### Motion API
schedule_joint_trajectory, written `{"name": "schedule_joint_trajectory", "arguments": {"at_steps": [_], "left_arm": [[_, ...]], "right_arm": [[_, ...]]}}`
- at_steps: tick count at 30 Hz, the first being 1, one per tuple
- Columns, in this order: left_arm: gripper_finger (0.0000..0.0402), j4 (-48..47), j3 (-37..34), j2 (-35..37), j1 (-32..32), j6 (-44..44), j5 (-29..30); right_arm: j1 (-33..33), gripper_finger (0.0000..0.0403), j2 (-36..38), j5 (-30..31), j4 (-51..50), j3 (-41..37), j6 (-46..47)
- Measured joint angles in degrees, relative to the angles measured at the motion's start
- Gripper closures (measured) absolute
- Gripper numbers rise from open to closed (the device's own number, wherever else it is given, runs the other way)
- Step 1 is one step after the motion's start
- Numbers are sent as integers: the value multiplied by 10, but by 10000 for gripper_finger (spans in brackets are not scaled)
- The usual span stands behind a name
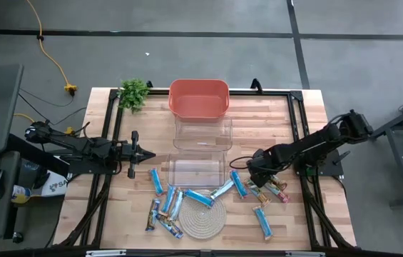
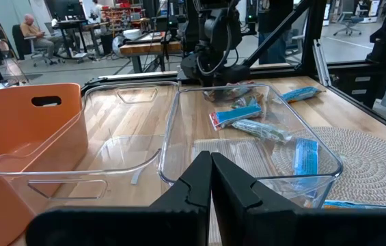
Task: Pick and place Granola Bars by type
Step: Put the red granola bar into the orange bin
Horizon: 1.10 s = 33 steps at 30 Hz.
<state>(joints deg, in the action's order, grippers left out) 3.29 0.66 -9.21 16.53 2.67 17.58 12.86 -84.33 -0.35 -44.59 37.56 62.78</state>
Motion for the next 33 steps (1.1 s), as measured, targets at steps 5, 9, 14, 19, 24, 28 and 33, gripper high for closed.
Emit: {"name": "schedule_joint_trajectory", "arguments": {"at_steps": [5, 9, 14, 19, 24, 28, 33], "left_arm": [[394, 0, 0, 0, 0, 0, 0], [394, 0, 0, 0, 0, 0, 0], [394, 0, 0, 0, 0, 0, 0], [394, 0, 0, 0, 0, 0, 0], [394, 0, 0, 0, 0, 0, 0], [394, 0, 0, 0, 0, 0, 0], [394, 0, 0, 0, 0, 0, 0]], "right_arm": [[0, 306, -2, 15, -6, 12, -1], [0, 321, -2, 18, -4, 13, -2], [0, 324, 4, 6, -6, 13, 1], [-1, 325, 39, 18, -10, 14, 4], [-7, 329, 96, 48, -32, 14, 15], [-9, 329, 153, 72, -35, 14, 11], [-9, 329, 236, 106, 4, 14, -3]]}}
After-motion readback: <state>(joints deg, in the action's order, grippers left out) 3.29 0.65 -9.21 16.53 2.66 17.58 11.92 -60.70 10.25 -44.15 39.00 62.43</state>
